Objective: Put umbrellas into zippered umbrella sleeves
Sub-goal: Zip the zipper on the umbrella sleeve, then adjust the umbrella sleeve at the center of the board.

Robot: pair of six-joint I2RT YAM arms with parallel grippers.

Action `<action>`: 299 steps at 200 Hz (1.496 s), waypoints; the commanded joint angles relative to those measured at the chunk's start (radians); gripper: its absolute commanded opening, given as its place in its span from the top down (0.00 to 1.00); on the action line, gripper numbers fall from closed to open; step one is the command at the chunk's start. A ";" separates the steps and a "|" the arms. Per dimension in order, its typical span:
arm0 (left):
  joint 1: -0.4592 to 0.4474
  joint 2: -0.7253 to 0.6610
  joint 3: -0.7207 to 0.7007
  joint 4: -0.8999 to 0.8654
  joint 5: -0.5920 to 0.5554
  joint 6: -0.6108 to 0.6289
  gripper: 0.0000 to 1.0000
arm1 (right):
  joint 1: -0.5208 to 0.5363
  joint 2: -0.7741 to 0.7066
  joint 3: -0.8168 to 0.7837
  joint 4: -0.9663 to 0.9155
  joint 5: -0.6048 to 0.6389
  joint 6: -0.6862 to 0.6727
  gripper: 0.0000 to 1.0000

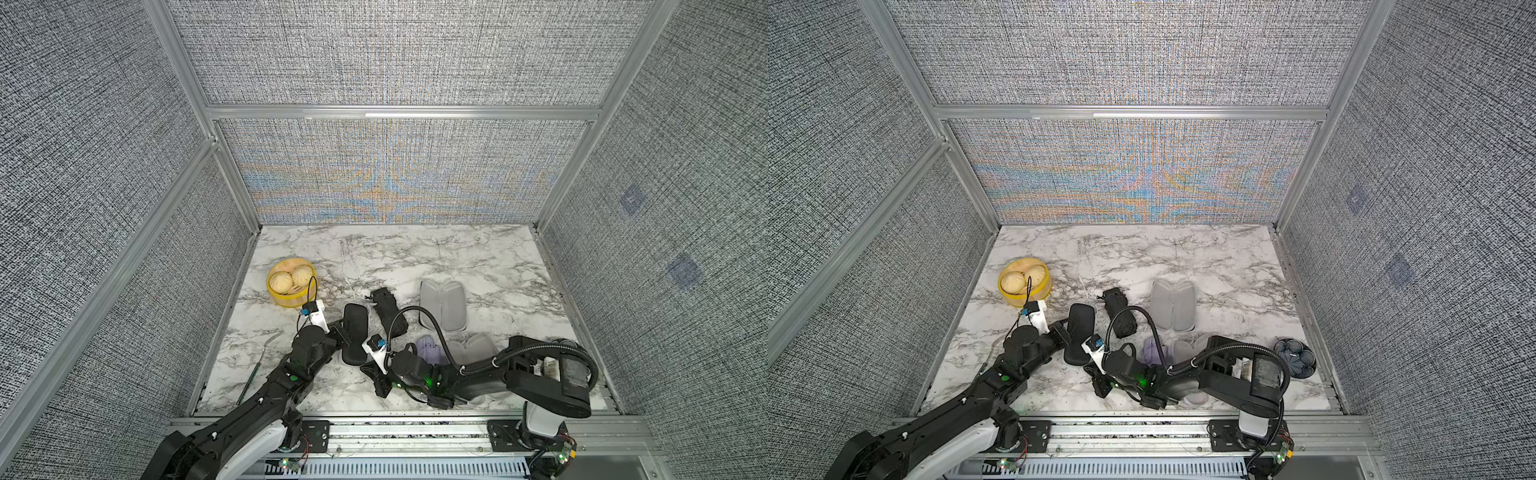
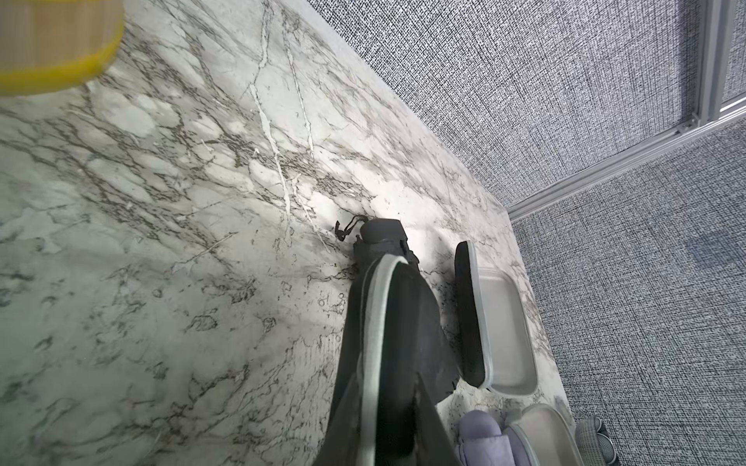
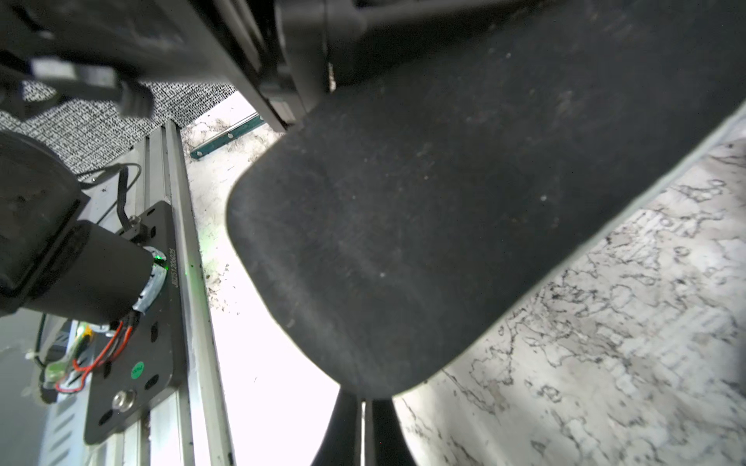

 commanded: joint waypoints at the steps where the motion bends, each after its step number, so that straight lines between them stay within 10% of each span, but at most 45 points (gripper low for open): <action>1: 0.001 0.005 0.014 0.188 -0.072 -0.006 1.00 | 0.015 0.005 0.027 0.136 -0.127 0.045 1.00; 129: -0.003 0.030 -0.087 0.294 -0.101 -0.009 1.00 | -0.035 0.105 0.202 0.063 -0.125 0.115 1.00; 199: -0.003 -0.076 -0.114 -0.077 -0.141 -0.037 1.00 | -0.101 0.144 0.201 -0.173 -0.139 0.138 1.00; 257: -0.003 0.009 -0.175 -0.025 -0.096 -0.051 1.00 | -0.119 0.168 0.256 -0.292 -0.184 0.134 1.00; 299: -0.003 0.019 -0.153 -0.114 -0.121 -0.034 0.83 | -0.126 0.151 0.218 -0.310 -0.156 0.140 1.00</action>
